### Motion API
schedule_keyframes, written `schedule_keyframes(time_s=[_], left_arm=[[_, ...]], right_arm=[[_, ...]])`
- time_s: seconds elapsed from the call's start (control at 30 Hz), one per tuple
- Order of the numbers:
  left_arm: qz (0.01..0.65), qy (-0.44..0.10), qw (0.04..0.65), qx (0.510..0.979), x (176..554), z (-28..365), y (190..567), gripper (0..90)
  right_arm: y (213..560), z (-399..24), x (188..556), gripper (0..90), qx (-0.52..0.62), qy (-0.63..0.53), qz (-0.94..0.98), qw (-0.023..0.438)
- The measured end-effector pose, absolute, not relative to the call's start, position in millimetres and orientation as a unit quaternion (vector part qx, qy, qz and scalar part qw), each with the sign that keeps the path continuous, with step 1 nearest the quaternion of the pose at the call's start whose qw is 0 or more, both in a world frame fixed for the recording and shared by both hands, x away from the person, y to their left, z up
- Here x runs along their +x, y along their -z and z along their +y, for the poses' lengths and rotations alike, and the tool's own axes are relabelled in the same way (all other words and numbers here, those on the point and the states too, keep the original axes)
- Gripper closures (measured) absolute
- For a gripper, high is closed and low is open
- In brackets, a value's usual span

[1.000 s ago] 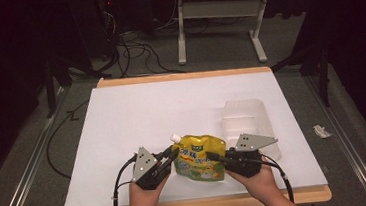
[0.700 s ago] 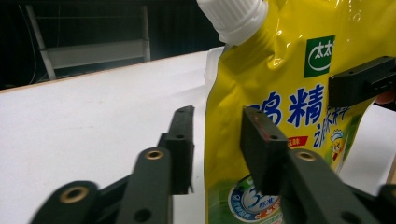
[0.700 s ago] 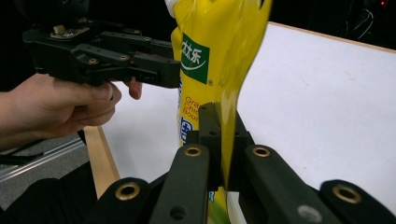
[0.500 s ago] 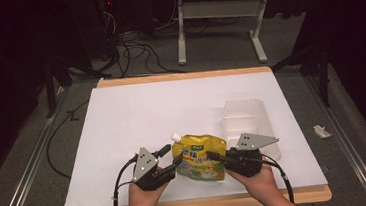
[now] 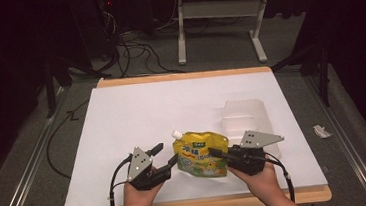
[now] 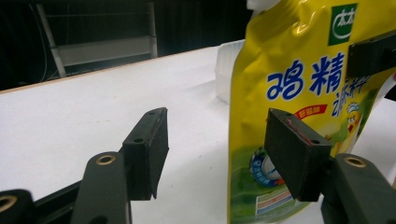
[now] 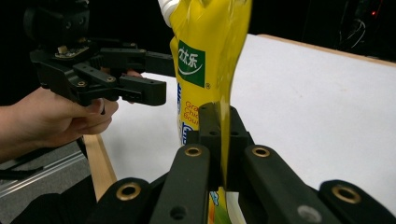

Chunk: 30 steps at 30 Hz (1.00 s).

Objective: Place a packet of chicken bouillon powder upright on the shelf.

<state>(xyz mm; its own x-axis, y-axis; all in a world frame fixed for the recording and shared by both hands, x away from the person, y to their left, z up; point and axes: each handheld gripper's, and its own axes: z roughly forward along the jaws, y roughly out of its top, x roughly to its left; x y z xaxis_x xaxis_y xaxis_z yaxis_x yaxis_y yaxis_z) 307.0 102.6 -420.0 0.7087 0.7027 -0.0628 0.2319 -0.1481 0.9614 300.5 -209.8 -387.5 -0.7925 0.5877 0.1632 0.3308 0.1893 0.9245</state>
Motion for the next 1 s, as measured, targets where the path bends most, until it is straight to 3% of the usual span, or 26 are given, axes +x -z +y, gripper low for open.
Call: schedule_keyframes(time_s=[0.43, 1.0], left_arm=[[0.339, -0.225, 0.555, 0.726, 311, 110, 421, 39.1], [0.358, -0.227, 0.54, 0.727, 318, 118, 424, 28.9]], right_arm=[[371, -220, 300, 90.0, 0.295, -0.59, 0.741, 0.126], [348, -225, 293, 90.0, 0.273, -0.615, 0.727, 0.137]])
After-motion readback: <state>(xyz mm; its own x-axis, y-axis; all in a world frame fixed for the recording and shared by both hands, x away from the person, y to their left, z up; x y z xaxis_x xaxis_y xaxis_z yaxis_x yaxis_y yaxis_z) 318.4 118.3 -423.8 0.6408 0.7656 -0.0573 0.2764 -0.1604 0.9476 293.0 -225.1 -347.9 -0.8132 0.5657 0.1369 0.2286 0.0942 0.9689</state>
